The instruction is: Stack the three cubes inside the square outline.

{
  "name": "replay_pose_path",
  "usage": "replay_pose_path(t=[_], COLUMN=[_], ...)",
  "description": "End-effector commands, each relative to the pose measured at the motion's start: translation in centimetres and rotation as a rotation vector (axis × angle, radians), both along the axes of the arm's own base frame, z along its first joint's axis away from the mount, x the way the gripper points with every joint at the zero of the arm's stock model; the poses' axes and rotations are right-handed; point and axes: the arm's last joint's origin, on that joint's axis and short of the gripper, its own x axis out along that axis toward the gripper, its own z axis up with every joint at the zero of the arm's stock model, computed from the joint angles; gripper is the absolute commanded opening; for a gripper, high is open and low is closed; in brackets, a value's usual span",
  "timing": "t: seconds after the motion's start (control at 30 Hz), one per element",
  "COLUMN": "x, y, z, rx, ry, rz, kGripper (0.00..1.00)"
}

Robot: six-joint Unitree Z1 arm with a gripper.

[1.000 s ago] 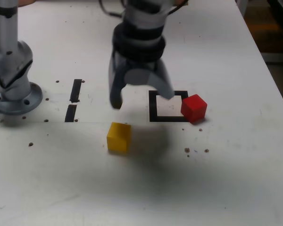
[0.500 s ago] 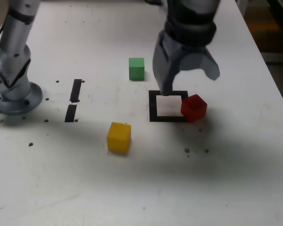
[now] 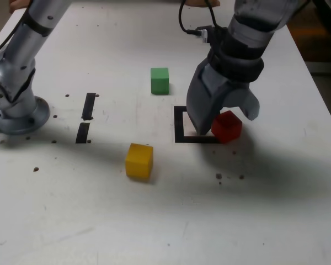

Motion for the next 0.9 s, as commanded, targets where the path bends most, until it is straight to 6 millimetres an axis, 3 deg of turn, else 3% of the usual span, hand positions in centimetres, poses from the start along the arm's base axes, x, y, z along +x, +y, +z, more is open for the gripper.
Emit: replay_pose_path(t=[0.0,0.27,0.43,0.6,0.7,0.87], x=[0.3,1.3,1.4,0.9,-0.2,-2.7], y=[0.1,0.5,0.6,0.7,0.9,1.4], z=[-0.4,-1.2,-1.1,0.0,1.5,3.4], rx=[0.001,0.017,0.031,0.048,0.063,0.071], ry=[0.004,-0.019,-0.031,-0.046,-0.054,-0.050], rz=[0.005,0.003,-0.001,-0.007,-0.032,-0.130], kGripper=[0.81,0.41,0.37,0.23,0.17,0.17])
